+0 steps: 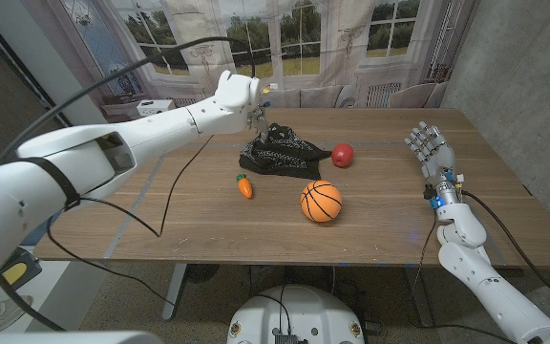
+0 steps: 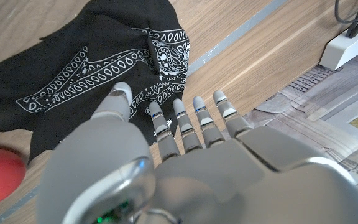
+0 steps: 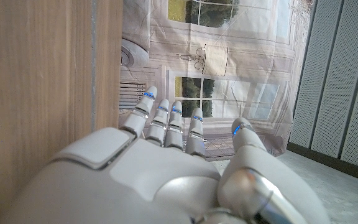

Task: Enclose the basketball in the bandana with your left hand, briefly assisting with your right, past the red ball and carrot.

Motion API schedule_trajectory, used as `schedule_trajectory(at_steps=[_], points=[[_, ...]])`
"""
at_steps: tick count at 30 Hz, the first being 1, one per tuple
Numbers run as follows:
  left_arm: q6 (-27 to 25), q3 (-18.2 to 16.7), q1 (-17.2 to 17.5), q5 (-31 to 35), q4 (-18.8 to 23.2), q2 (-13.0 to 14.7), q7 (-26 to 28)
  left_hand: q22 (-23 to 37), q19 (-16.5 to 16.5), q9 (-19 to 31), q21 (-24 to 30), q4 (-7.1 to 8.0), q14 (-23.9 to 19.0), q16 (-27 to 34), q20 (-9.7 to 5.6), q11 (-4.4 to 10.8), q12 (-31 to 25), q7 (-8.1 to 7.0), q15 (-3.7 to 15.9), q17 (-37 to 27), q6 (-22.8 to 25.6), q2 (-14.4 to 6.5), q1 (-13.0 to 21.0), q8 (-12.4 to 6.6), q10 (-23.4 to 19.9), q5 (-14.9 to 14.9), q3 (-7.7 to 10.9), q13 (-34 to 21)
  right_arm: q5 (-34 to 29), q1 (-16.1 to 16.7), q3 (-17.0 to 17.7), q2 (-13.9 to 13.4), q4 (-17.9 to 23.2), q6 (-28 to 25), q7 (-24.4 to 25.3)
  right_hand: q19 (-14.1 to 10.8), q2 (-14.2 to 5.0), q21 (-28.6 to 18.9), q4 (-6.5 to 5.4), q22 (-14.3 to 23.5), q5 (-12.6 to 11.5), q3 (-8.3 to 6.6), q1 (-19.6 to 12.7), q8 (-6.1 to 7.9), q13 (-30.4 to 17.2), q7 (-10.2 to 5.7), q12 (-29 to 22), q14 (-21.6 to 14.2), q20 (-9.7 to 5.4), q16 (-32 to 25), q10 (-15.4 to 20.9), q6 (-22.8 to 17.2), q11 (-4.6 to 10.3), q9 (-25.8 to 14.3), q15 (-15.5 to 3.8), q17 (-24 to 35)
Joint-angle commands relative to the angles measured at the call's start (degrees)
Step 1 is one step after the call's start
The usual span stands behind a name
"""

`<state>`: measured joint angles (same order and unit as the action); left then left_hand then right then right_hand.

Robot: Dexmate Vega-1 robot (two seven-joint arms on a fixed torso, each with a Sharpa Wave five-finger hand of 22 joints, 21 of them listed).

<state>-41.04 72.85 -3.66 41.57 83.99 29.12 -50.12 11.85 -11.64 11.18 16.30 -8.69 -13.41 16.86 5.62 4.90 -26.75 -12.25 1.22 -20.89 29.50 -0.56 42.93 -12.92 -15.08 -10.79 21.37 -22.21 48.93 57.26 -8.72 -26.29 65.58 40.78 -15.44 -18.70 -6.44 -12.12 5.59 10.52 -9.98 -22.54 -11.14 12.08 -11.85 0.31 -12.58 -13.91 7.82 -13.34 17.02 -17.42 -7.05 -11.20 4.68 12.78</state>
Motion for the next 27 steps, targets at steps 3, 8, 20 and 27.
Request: schedule_trajectory(at_steps=[3,8,20,27], points=[[3.91,0.96,-0.43,1.39,-7.9,-4.98,-1.55,0.16,0.07,0.22,-0.02,0.07,0.13,-0.15,0.05,-0.08,-0.56,0.49,0.04,-0.25,1.06,-0.38,0.33,-0.28,-0.01,0.28,-0.33,-0.3,0.19,-1.22,-0.03,0.33,-1.23,-0.17,-0.31,-0.46,-0.16,-0.45,-0.09,0.13,-0.27,-0.13,0.07,0.01,-0.23,-0.03,-0.18,-0.54,-0.01,-0.29,0.55,-0.33,0.06,-0.05,0.31,0.1],[5.08,0.8,-0.2,1.03,-9.5,-5.88,-0.64,0.15,0.07,0.24,-0.04,0.08,0.03,-0.14,0.0,0.31,-0.89,1.25,0.25,-0.33,1.7,-0.52,0.55,-0.37,-0.22,0.33,-0.55,-0.43,0.3,-1.7,-0.12,0.52,-1.73,-0.41,-0.44,-0.62,-0.56,-0.5,-0.14,0.13,-0.32,-0.28,-0.02,-0.01,-0.24,-0.05,-0.18,-0.65,-0.15,-0.34,0.65,-0.39,0.03,-0.05,0.41,0.12],[7.11,1.6,-0.08,1.56,-11.73,-6.97,0.17,0.07,-0.57,0.81,0.1,-0.7,-0.74,0.04,-0.41,1.33,-2.48,3.82,1.05,-0.79,11.72,-1.25,3.99,-4.35,-1.56,0.51,-0.96,-1.05,-0.87,-1.93,-0.48,0.57,-2.14,-0.76,1.4,-0.79,-0.58,-0.54,0.0,0.13,-0.32,-0.32,-0.2,-0.01,-0.24,0.06,-0.17,-0.87,-0.09,-0.37,0.82,-0.59,0.07,-0.05,0.28,0.07],[7.35,2.29,0.74,3.83,-10.9,-6.34,2.18,0.04,-1.44,1.79,0.39,-1.15,-1.92,0.47,-0.8,2.28,-3.54,5.32,2.05,-1.08,15.83,-1.55,6.56,-6.82,-3.03,0.6,-0.96,-1.45,-1.13,-1.93,-0.57,0.39,-1.96,-0.85,1.69,-0.91,-0.59,-0.57,0.06,0.13,-0.31,-0.32,-0.28,-0.04,-0.25,0.13,-0.15,-1.06,0.04,-0.42,0.87,-0.65,-0.02,-0.05,0.3,0.05]])
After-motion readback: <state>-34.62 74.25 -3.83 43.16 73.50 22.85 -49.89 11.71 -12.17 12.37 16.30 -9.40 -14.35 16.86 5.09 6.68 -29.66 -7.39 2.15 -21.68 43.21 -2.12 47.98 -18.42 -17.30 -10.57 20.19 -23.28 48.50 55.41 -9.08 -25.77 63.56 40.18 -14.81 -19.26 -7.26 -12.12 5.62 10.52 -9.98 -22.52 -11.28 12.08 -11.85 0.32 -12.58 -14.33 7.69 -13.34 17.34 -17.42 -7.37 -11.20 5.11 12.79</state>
